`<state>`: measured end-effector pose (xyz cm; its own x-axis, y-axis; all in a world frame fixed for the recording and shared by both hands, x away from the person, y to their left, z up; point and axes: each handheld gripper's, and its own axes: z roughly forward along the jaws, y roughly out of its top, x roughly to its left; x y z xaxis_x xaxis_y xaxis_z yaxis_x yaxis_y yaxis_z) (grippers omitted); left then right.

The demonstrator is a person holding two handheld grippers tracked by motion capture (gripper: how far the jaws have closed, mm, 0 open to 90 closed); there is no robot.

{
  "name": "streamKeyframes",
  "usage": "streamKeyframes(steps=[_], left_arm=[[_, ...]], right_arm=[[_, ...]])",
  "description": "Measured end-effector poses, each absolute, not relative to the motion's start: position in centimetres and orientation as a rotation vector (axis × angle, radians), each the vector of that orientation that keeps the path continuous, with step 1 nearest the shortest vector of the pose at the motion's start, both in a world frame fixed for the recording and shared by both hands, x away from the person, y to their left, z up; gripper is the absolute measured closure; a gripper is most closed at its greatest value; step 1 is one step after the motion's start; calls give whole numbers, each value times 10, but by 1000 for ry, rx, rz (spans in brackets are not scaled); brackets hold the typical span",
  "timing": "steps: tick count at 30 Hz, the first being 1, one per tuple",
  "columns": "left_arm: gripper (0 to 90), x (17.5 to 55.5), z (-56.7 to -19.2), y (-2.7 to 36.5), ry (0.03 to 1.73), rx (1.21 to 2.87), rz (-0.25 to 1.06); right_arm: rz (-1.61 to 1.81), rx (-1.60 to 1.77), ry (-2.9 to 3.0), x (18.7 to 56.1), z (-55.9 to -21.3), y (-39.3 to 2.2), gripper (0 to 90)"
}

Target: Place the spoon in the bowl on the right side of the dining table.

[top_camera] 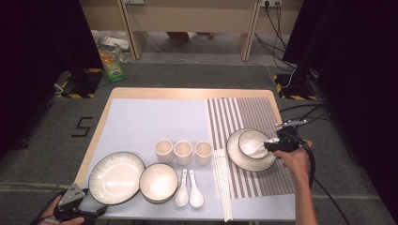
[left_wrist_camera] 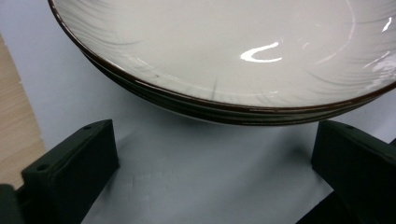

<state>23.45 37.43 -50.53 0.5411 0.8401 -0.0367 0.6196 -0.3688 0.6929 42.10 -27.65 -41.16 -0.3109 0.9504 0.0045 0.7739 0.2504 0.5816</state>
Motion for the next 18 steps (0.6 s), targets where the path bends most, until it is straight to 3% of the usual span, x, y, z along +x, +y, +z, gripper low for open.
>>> streamKeyframes(steps=[8, 18], left_arm=[[0, 235, -505, 374, 1174, 2121, 421], [0, 235, -505, 374, 1175, 2114, 428]], right_arm=[[819, 1556, 2111, 411, -391, -279, 404], [1053, 1421, 2193, 392, -374, -246, 417]])
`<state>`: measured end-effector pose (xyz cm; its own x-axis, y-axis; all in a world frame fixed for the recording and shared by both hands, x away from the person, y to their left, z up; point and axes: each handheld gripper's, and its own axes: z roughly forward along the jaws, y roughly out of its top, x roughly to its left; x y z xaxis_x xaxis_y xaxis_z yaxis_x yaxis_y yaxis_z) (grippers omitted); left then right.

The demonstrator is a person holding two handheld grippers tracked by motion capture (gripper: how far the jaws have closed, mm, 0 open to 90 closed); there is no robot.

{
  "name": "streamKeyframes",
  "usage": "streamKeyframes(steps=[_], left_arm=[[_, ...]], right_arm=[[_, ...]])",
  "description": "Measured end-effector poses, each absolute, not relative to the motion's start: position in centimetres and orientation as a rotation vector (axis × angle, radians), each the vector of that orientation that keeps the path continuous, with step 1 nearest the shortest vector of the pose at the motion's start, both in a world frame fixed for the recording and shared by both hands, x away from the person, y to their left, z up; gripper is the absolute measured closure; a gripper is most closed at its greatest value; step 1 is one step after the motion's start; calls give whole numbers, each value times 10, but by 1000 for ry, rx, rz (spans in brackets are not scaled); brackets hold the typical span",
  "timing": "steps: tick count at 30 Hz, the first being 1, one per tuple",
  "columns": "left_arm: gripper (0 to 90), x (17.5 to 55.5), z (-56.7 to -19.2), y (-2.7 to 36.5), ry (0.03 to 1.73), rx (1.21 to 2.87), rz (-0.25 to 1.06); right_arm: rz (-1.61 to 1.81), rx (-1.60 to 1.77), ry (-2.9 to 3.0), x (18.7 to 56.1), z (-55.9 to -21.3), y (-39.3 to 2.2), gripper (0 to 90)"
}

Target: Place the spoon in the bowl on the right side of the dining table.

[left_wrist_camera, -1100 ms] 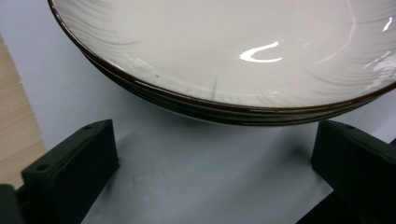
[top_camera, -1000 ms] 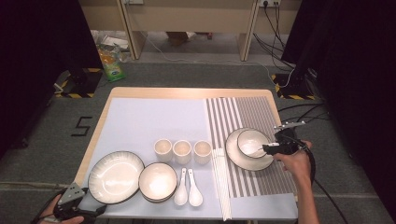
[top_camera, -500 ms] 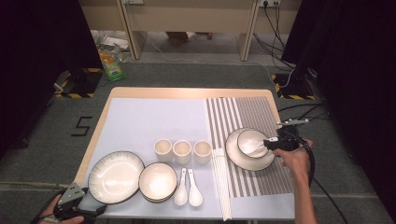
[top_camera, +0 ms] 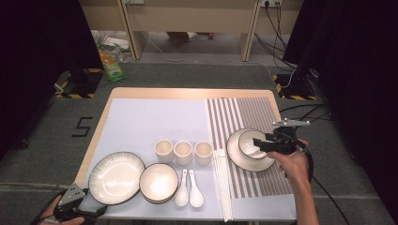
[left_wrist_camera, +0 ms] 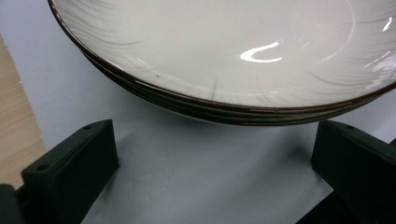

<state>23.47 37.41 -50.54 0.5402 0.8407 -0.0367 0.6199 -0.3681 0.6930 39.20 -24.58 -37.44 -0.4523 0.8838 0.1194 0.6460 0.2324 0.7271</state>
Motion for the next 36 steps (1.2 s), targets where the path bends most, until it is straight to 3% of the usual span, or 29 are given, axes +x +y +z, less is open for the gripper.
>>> streamKeyframes(steps=[11, 36], left_arm=[[0, 235, -506, 374, 1172, 2113, 429], [0, 235, -506, 375, 1169, 2119, 431]], right_arm=[[1084, 1371, 2245, 384, -375, -212, 370], [1045, 1259, 2390, 370, -398, -179, 380]])
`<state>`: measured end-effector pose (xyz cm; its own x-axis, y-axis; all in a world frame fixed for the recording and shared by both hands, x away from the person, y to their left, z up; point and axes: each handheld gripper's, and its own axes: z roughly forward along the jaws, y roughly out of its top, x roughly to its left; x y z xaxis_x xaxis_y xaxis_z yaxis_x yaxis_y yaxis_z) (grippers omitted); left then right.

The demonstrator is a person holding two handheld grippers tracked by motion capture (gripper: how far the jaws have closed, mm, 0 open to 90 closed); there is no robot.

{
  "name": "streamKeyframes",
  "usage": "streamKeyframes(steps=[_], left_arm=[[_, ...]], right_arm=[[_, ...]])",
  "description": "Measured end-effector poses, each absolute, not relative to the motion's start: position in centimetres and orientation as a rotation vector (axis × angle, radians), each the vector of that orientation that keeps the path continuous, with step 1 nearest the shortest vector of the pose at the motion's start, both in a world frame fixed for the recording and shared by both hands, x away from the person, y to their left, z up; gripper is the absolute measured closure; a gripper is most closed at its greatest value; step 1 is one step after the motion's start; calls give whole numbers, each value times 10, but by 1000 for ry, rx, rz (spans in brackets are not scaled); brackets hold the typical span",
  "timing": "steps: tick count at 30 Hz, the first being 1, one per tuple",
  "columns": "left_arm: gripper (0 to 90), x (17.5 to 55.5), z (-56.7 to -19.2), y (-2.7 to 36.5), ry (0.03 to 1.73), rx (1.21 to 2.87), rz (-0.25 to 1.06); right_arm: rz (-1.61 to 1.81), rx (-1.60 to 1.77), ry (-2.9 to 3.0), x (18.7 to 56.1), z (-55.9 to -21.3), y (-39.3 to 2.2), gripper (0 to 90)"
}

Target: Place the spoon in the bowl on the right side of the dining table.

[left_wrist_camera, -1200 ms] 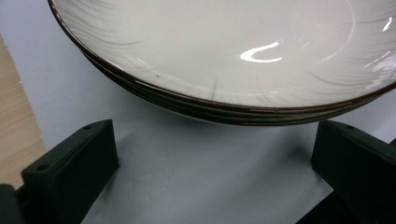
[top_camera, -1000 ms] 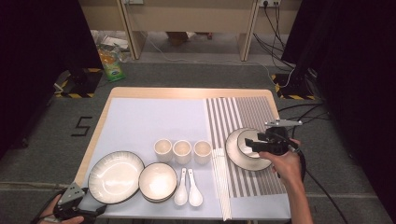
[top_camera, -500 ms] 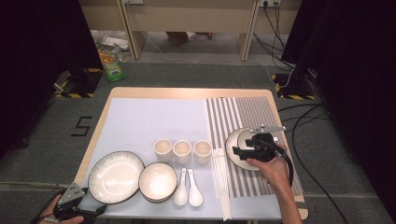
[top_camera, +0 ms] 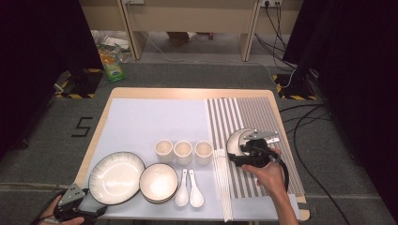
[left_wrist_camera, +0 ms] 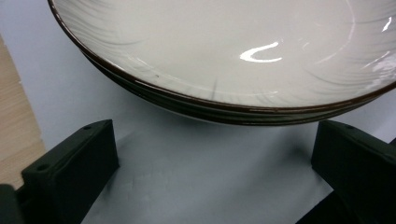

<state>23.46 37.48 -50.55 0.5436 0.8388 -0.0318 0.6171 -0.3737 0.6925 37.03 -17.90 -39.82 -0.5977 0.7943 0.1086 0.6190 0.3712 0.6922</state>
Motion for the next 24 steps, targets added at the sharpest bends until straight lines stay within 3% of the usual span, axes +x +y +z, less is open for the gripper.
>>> streamKeyframes(steps=[24], left_arm=[[0, 235, -505, 375, 1171, 2117, 431]], right_arm=[[999, 1213, 2448, 363, -409, -171, 405]])
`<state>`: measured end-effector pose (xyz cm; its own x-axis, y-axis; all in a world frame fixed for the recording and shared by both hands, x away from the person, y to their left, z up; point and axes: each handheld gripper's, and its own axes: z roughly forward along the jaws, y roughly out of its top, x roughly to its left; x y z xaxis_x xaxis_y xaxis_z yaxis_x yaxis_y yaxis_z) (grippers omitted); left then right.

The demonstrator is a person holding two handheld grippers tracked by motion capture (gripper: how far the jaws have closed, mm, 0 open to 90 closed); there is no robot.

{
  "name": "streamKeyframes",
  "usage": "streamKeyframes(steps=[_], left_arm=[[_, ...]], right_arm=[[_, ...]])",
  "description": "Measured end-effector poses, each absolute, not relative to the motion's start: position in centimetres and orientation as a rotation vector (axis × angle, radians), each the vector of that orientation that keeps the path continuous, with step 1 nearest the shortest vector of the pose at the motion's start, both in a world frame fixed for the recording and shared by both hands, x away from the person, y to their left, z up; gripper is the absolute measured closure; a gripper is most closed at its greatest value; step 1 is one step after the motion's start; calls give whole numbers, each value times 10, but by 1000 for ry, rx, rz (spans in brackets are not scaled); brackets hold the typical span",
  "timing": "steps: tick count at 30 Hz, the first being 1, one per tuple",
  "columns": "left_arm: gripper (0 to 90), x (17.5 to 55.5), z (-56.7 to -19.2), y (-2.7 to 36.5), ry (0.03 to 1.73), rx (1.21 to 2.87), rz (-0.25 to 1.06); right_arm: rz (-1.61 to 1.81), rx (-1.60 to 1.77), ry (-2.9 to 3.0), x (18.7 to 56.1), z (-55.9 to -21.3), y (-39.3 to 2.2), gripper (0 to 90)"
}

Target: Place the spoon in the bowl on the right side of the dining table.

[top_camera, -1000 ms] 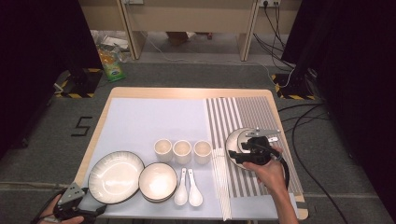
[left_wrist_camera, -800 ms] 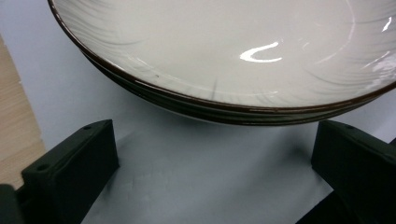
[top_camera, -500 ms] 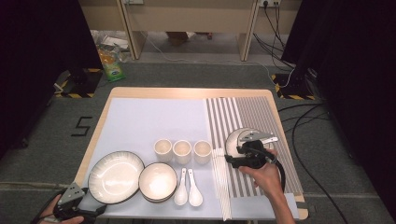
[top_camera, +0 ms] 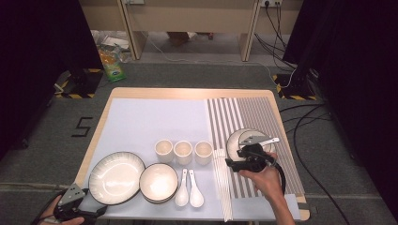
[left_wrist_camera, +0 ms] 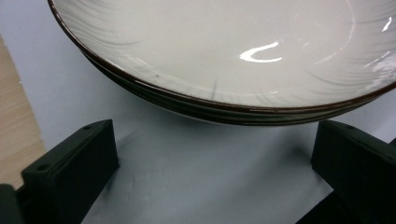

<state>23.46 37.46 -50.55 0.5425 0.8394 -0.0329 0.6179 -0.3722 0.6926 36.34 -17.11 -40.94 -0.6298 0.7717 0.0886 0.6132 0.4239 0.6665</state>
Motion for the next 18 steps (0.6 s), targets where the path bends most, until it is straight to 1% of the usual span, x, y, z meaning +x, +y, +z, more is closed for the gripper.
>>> streamKeyframes(steps=[18], left_arm=[[0, 234, -506, 374, 1174, 2114, 427]], right_arm=[[959, 1194, 2495, 354, -421, -166, 407]])
